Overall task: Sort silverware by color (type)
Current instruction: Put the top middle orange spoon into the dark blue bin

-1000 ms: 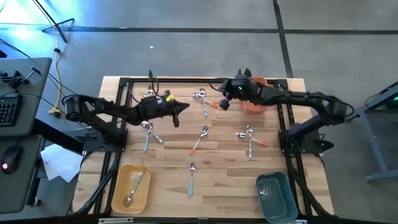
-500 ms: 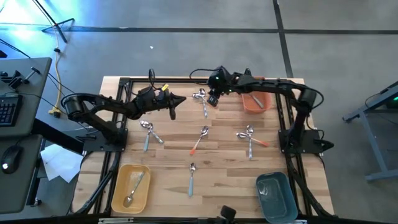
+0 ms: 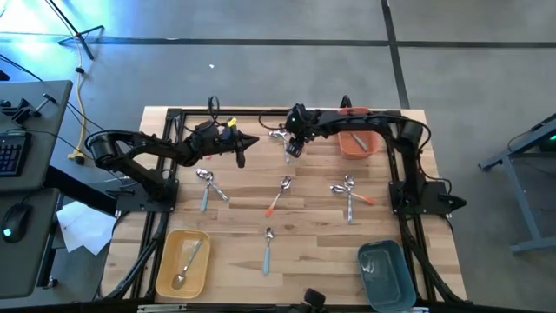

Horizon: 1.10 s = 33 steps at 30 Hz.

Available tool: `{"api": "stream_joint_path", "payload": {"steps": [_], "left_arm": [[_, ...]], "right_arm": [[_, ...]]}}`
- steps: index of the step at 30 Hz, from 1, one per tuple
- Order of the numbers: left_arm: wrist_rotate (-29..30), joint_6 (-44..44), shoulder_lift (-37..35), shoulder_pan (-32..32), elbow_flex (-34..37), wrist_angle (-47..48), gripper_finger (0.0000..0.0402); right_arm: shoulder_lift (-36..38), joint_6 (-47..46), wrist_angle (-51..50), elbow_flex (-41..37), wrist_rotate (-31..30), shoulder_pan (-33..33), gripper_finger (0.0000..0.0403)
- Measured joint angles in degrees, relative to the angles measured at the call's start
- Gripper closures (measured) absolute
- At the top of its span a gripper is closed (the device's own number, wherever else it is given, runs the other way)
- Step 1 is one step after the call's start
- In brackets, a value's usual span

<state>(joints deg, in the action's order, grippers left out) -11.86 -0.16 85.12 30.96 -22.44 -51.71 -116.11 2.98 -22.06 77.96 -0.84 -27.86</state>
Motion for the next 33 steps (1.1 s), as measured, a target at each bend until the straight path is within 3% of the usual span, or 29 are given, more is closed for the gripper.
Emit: {"api": "stream_joint_path", "payload": {"steps": [9, 18, 23, 29, 33], "left_arm": [[-1.18, 0.83, 0.00, -0.26, 0.00, 0.07, 0.0401], [-1.66, -1.10, 0.00, -0.28, 0.00, -0.59, 0.0401], [-2.98, -2.53, 0.00, -0.42, 0.00, -0.57, 0.0401], [-2.97, -1.77, 0.00, -1.61, 0.00, -0.52, 0.0401], [-2.92, -1.71, 0.00, -2.68, 0.00, -0.50, 0.0401]], "right_arm": [[-3.32, 0.29, 0.82, 0.08, 0.74, 0.02, 0.0257], [-3.37, 0.17, -0.64, 0.15, 1.00, 0.15, 0.0388], [-3.44, -4.13, -1.10, 1.14, -1.07, -0.46, 0.0376], [-3.68, -4.70, -1.88, 4.08, -3.84, 0.14, 0.0392], [-3.65, -5.83, -6.82, 8.50, -3.96, 0.70, 0.0388]]}}
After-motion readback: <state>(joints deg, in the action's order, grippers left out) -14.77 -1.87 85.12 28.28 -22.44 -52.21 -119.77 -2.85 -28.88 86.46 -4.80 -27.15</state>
